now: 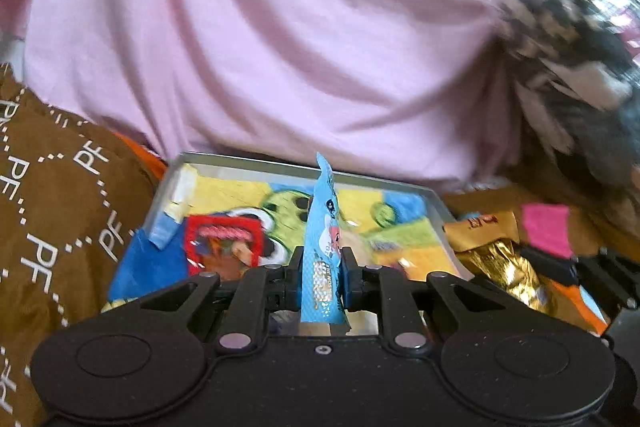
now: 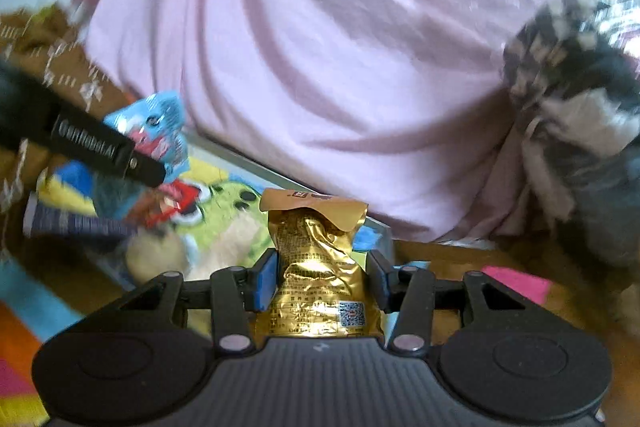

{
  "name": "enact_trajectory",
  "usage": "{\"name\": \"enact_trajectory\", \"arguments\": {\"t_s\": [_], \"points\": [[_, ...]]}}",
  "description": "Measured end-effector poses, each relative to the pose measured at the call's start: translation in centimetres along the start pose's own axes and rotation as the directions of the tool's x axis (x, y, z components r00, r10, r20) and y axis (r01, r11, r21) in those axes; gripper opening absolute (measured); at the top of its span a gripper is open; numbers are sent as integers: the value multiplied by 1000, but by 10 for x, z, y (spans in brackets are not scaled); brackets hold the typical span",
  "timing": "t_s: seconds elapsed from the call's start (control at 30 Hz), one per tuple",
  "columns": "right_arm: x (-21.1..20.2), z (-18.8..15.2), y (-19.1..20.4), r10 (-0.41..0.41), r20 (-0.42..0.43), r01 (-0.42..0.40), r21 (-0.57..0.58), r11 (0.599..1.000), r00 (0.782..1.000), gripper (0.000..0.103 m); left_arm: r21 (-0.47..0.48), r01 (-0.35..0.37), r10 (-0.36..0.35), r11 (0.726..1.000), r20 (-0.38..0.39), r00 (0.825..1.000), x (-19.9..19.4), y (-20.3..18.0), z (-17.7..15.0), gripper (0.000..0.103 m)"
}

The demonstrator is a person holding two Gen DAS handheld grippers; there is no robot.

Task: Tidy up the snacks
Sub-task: 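Lift the fish-print pack and gold snack and carry both over the grey tray, then lower both snacks into the tray and open both tools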

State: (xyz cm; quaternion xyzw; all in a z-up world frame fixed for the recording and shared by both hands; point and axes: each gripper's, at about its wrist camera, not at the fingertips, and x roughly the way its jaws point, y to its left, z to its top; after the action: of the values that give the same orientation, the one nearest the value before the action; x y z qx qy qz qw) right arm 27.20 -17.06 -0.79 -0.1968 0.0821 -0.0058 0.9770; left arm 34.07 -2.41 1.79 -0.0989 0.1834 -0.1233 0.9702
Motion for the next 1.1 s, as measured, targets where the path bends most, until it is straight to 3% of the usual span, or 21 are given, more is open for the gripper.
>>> {"name": "enact_trajectory", "arguments": {"t_s": [0.27,0.43,0.63,0.77,0.9,1.1], "points": [[45,4,-7,53,-47,-45,149,988,997,52,-140,-53,48,989,-41,998,34,46,5,17],[64,-3,-8,74,-109,-51,204,978,991,53,-140,-58,50,988,-61,997,44,50,4,17],[65,-9,0,72,-131,-47,189,981,989,55,-123,-78,71,989,-56,996,46,48,3,17],[65,-9,4,78,-138,-53,173,983,987,59,-82,-156,151,984,-62,987,48,47,1,27],[63,-9,3,73,-127,-51,172,984,989,74,-86,-188,183,978,-64,981,48,50,0,49],[55,-8,-2,73,-110,-51,190,981,991,85,-45,-216,214,975,-39,976,40,41,-1,72]]}}
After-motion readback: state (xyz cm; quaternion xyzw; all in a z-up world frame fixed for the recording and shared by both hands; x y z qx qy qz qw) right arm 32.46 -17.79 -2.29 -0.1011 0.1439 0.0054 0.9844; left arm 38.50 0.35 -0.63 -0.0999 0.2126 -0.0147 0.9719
